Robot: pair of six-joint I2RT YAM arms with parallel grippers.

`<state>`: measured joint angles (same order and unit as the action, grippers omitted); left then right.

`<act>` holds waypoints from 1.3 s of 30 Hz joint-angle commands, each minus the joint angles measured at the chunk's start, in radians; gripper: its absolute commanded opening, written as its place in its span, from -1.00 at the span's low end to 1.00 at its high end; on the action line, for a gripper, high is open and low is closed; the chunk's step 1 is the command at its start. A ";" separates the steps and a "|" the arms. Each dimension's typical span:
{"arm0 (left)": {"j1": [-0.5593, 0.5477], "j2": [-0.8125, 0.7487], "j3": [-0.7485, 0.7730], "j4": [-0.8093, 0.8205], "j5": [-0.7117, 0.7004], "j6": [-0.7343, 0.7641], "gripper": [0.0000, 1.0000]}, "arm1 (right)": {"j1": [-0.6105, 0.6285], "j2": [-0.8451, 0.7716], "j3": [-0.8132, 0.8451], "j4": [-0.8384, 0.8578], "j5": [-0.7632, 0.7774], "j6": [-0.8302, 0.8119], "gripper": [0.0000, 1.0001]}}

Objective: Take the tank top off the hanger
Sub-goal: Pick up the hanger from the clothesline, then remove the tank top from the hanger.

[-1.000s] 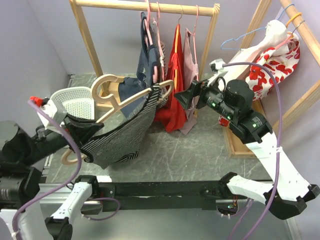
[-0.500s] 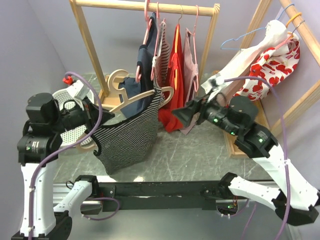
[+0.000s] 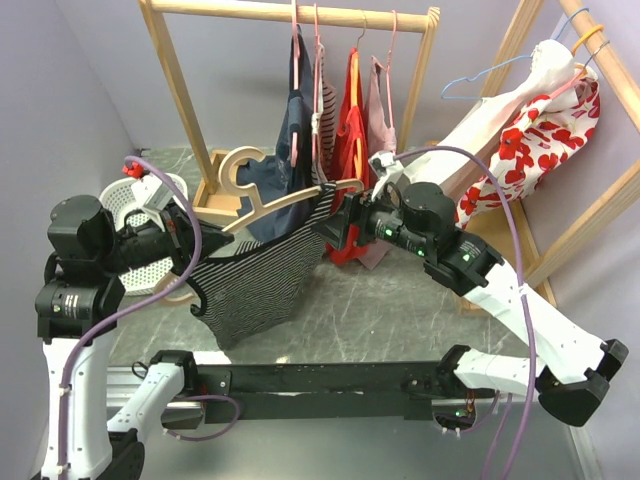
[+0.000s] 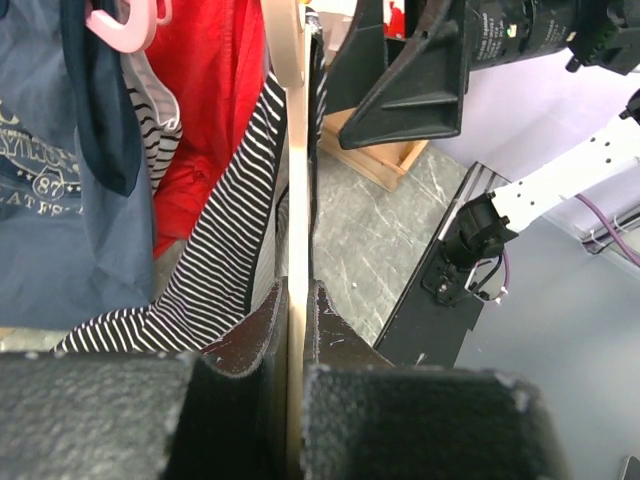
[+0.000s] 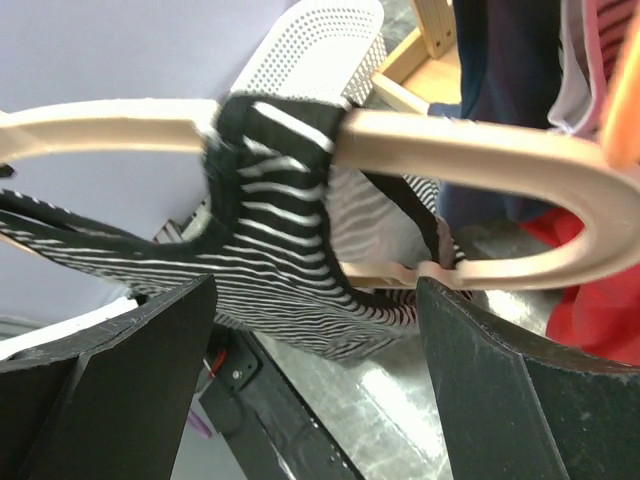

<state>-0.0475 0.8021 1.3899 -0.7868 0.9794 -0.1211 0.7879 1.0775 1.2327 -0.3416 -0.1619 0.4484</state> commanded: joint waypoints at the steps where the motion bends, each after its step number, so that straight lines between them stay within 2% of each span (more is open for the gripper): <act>1: -0.002 -0.009 -0.020 0.075 0.051 -0.011 -0.98 | 0.007 0.021 0.060 0.088 0.005 0.003 0.77; 9: -0.002 -0.020 -0.051 0.069 0.062 -0.003 -0.98 | 0.007 0.068 0.076 0.113 0.036 0.006 0.75; 12: -0.002 -0.018 -0.052 0.064 0.064 0.001 -0.98 | 0.007 0.076 0.077 0.122 0.045 -0.002 0.42; 15: -0.002 -0.015 -0.052 0.061 0.059 0.009 -0.98 | 0.007 0.087 0.094 0.121 0.042 -0.005 -0.04; 17: -0.002 -0.015 -0.054 0.063 0.036 0.008 -0.98 | 0.007 0.079 0.093 0.118 0.067 -0.004 -0.20; 18: -0.002 -0.012 -0.054 0.061 0.032 0.008 -0.98 | 0.007 0.075 0.087 0.118 0.079 -0.005 -0.45; 20: -0.002 -0.009 -0.051 0.049 -0.023 0.015 -0.98 | 0.005 0.056 0.080 0.095 0.131 -0.008 -0.70; 21: -0.002 -0.009 -0.052 0.050 -0.054 0.012 -0.98 | 0.007 0.047 0.074 0.087 0.153 -0.010 -0.93; 22: -0.002 -0.012 -0.054 0.044 -0.076 0.012 -0.98 | 0.007 0.036 0.068 0.084 0.160 -0.013 -1.00; 30: -0.002 -0.012 -0.034 0.009 -0.108 0.052 -0.98 | -0.004 -0.025 0.053 0.055 0.358 -0.027 -1.00; 39: -0.002 -0.055 0.001 -0.026 -0.162 0.064 -0.98 | -0.093 -0.039 0.053 -0.020 0.463 0.042 -1.00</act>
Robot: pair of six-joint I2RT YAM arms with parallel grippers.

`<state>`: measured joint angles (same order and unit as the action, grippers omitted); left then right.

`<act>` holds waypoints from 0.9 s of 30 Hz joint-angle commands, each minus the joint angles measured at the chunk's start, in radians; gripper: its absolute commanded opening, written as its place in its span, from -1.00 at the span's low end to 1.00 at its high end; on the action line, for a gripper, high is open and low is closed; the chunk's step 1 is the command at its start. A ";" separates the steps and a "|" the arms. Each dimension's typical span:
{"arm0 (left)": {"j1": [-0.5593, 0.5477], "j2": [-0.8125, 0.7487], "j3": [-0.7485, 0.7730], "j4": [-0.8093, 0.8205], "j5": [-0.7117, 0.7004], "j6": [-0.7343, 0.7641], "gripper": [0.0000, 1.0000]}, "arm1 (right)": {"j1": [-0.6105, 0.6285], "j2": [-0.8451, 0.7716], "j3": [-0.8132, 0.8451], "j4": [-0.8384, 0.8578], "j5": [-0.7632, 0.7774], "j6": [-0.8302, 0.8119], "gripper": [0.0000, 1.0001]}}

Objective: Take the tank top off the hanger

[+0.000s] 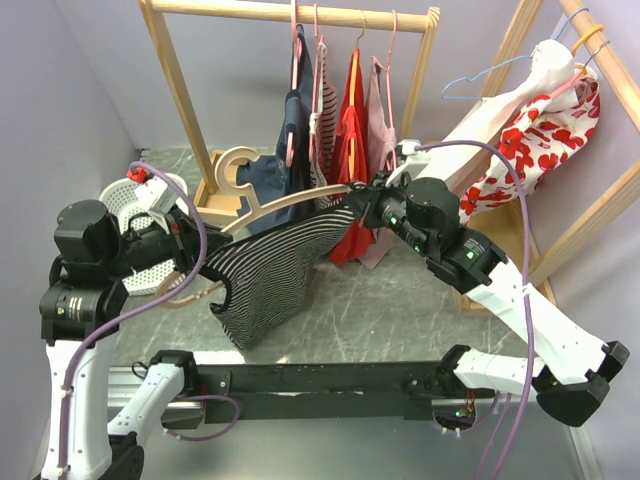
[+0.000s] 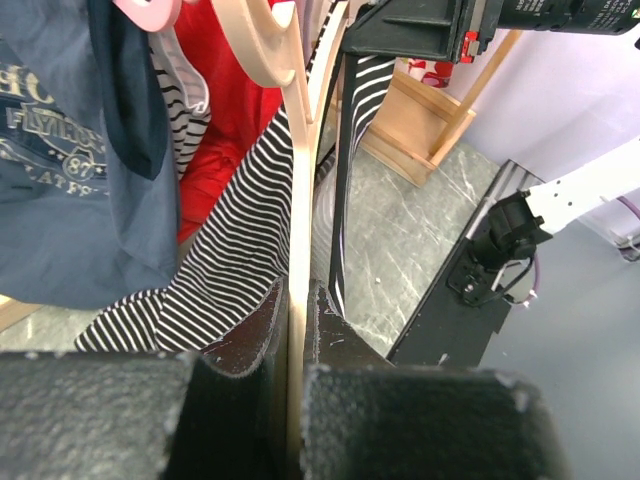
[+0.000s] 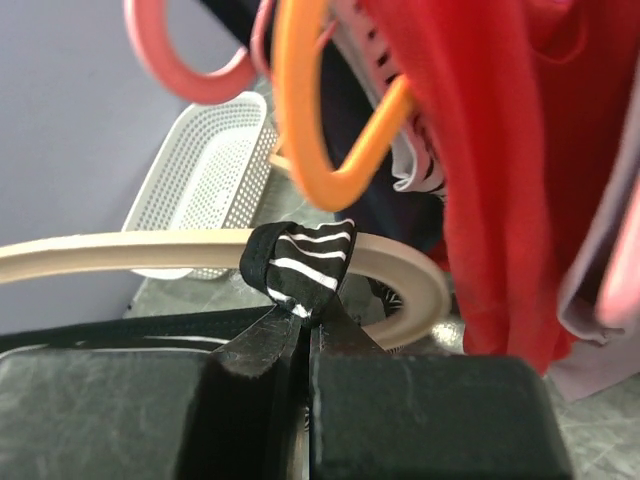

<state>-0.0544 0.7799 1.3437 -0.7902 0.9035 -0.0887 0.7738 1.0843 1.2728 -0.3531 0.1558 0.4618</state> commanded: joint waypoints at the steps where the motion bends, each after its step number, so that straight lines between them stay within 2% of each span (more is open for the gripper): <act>1: 0.004 -0.037 0.046 -0.018 -0.098 0.030 -0.98 | -0.096 -0.053 0.001 -0.010 0.136 0.037 -1.00; 7: 0.005 -0.054 0.055 -0.023 -0.098 0.041 -0.98 | -0.209 -0.067 -0.019 -0.037 0.068 0.087 -1.00; 18: 0.005 -0.094 0.091 -0.011 -0.166 0.047 -0.98 | -0.280 -0.072 -0.095 -0.067 -0.025 0.158 -1.00; 20: 0.005 -0.109 0.098 0.008 -0.221 0.029 -0.98 | -0.281 -0.072 -0.105 -0.069 -0.047 0.161 -1.00; 27: 0.005 -0.128 0.094 0.063 -0.221 0.006 -0.98 | -0.281 -0.086 -0.199 -0.020 -0.153 0.224 -1.00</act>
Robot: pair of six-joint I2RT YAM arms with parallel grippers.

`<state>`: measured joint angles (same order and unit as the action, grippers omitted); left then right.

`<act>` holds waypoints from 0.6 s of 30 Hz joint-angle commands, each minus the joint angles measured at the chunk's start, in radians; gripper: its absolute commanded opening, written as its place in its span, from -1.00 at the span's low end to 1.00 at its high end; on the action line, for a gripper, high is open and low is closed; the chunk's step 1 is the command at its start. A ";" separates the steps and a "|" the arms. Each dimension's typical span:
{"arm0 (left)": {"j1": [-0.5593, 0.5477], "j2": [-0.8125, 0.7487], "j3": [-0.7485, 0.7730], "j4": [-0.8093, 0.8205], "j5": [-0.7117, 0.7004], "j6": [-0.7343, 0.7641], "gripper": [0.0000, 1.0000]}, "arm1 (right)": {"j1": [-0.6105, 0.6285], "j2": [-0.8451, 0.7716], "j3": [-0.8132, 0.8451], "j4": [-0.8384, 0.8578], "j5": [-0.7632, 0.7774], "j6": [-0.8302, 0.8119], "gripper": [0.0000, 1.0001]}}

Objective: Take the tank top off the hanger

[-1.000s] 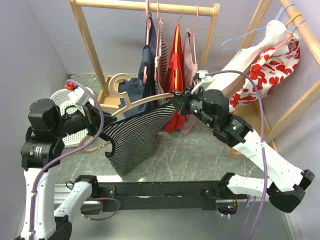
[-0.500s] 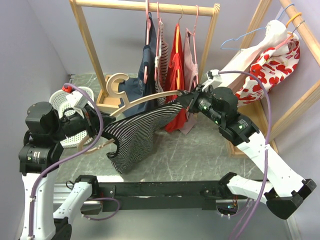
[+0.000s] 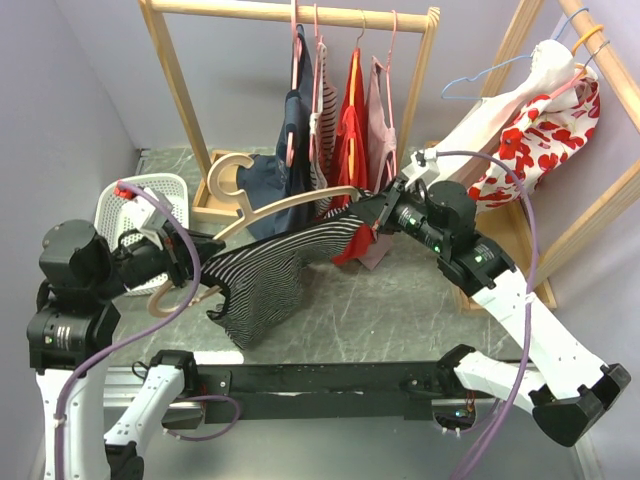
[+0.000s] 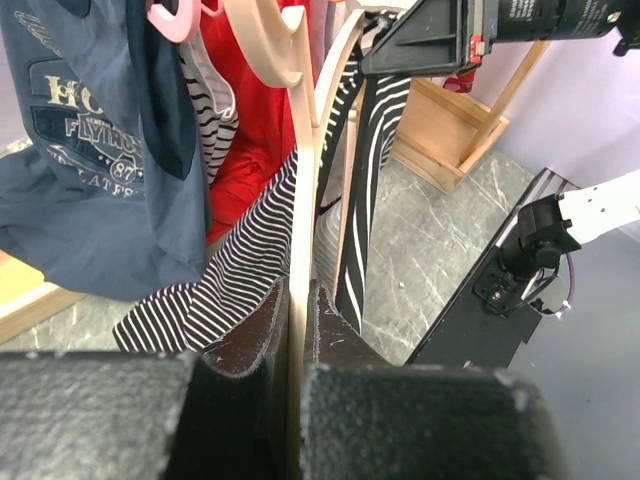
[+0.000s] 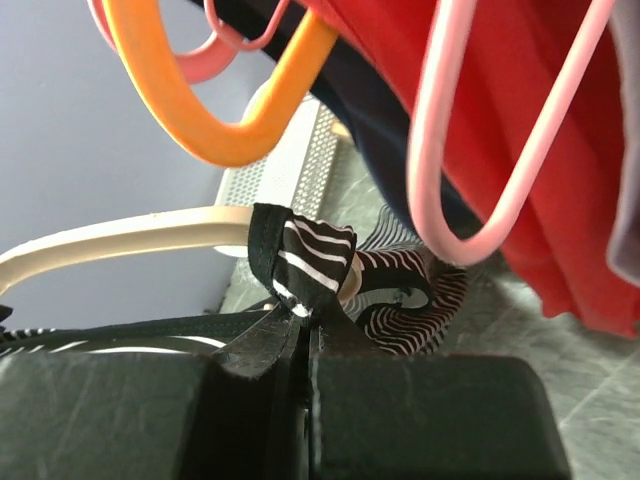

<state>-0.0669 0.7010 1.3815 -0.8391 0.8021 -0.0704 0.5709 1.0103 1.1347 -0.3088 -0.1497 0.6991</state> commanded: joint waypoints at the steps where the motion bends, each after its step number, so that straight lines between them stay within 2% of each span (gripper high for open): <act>1: 0.018 -0.046 0.048 0.117 -0.106 -0.015 -0.98 | -0.078 -0.009 -0.079 -0.055 0.130 -0.007 -1.00; 4: 0.018 -0.047 0.015 0.170 -0.052 -0.049 -0.98 | -0.078 0.001 -0.102 -0.024 0.069 0.014 -1.00; 9: 0.018 -0.049 -0.004 0.196 -0.041 -0.060 -0.98 | -0.077 0.040 -0.098 -0.009 -0.013 0.025 -1.00; 15: 0.018 -0.077 -0.004 0.238 -0.109 -0.068 -0.98 | -0.074 0.033 -0.148 -0.022 0.033 0.054 -1.00; 18: 0.018 -0.080 -0.010 0.264 -0.109 -0.084 -0.98 | -0.075 0.030 -0.180 0.003 0.001 0.095 -1.00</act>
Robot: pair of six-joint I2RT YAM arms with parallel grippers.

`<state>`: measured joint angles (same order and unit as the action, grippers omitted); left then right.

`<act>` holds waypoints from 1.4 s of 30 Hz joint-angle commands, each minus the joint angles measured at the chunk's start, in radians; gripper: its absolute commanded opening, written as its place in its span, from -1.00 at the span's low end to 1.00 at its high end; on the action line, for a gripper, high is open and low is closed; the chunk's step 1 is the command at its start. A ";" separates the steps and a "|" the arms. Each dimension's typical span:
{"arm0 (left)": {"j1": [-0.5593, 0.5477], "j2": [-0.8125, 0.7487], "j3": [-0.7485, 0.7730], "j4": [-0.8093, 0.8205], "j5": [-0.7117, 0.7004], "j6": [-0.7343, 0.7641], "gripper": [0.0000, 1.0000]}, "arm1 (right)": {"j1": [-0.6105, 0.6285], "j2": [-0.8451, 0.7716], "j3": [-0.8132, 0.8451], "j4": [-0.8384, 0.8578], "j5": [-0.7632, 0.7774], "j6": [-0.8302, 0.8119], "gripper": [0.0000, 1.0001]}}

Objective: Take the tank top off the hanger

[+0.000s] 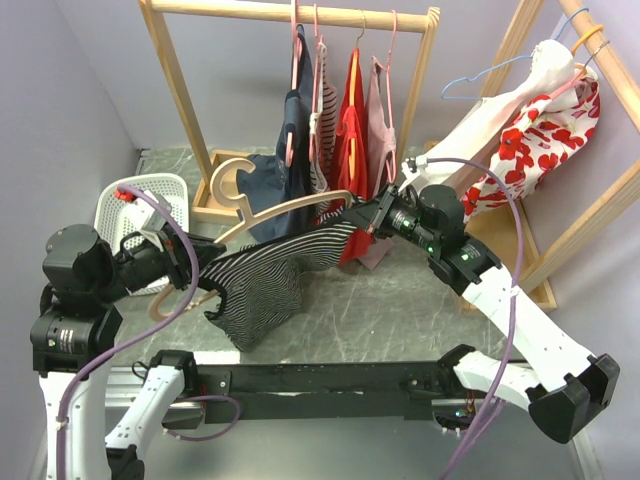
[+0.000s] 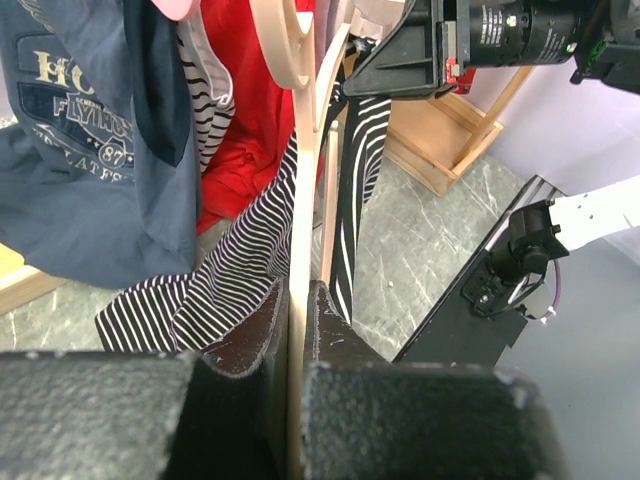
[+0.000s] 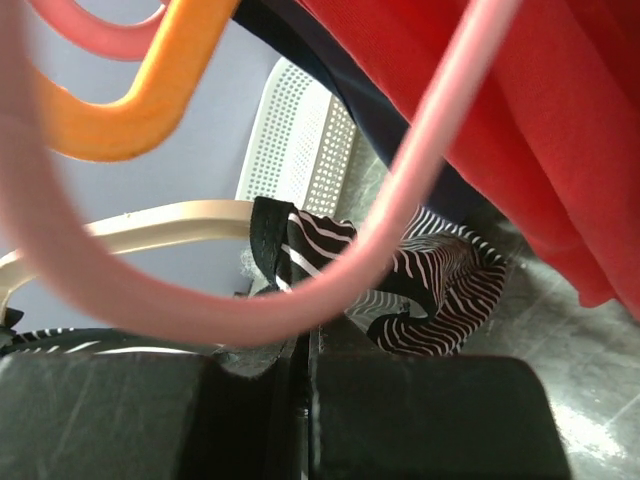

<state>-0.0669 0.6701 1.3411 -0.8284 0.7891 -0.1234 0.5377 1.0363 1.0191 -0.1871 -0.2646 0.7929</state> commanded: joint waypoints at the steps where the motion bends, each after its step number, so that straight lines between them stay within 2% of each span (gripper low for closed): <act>1: 0.018 -0.055 0.014 0.265 -0.108 -0.039 -0.98 | -0.042 0.008 -0.088 -0.100 0.072 0.012 -1.00; 6: 0.018 -0.072 -0.028 0.342 -0.122 -0.081 -0.98 | -0.032 0.022 -0.154 -0.017 -0.016 0.078 -1.00; 12: 0.018 -0.075 -0.052 0.368 -0.160 -0.111 -0.98 | -0.025 0.013 -0.146 -0.026 -0.051 0.083 -1.00; 20: 0.018 -0.110 -0.068 0.422 -0.198 -0.134 -0.98 | 0.125 0.076 -0.086 -0.126 0.037 0.013 -1.00; 23: 0.018 -0.099 -0.069 0.414 -0.200 -0.147 -0.98 | 0.162 0.077 -0.119 -0.095 0.080 0.037 -1.00; 31: 0.018 -0.127 -0.108 0.460 -0.251 -0.157 -0.98 | 0.173 0.094 -0.175 -0.046 0.025 0.084 -1.00; 32: 0.018 -0.126 -0.100 0.448 -0.260 -0.138 -0.98 | 0.174 0.091 -0.178 -0.089 0.084 0.092 -1.00; 36: 0.018 -0.124 -0.074 0.419 -0.271 -0.125 -0.98 | 0.160 -0.016 -0.256 -0.043 0.186 0.169 -1.00; 39: 0.018 -0.138 -0.069 0.413 -0.300 -0.119 -0.98 | 0.154 -0.074 -0.266 -0.080 0.284 0.239 -1.00; 42: 0.018 -0.138 -0.048 0.399 -0.309 -0.119 -0.98 | 0.111 -0.163 -0.342 -0.020 0.282 0.321 -1.00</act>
<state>-0.0685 0.5659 1.1927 -0.7639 0.6724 -0.2481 0.6891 0.9558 0.7837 -0.0677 -0.0788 1.0264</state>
